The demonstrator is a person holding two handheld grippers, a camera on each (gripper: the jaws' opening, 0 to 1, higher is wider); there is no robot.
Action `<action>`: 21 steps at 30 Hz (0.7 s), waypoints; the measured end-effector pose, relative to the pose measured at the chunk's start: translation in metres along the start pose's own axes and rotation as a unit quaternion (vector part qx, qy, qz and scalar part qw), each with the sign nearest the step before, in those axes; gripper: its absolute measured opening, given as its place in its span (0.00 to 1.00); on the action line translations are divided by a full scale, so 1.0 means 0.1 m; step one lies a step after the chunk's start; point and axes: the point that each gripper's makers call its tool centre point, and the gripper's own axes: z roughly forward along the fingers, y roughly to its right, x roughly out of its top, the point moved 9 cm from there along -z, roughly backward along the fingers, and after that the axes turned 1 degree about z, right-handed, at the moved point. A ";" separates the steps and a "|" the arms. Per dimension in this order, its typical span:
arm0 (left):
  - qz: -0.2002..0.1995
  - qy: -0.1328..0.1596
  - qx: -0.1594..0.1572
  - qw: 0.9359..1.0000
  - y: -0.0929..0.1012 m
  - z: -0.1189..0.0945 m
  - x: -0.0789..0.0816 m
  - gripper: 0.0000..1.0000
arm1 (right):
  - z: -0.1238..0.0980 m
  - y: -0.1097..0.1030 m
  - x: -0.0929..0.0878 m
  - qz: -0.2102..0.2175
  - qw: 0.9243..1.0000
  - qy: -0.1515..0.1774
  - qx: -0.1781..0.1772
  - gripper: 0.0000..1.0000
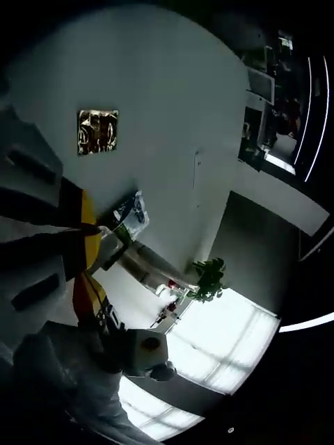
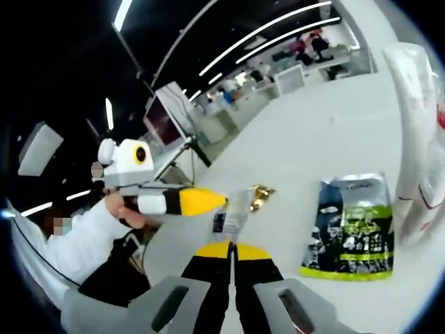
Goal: Arrange the skincare products in the storage area until every visible bottle or jar stands upright without overlapping.
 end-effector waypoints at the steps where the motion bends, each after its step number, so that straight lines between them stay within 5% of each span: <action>1: 0.005 -0.003 0.003 1.000 0.00 0.01 -0.01 0.00 | 0.01 0.01 -0.01 0.000 1.000 -0.002 -0.003 0.00; 21: 0.062 -0.051 0.033 0.996 -0.08 0.26 -0.19 0.00 | 0.18 0.20 -0.17 -0.016 0.998 -0.045 -0.047 0.00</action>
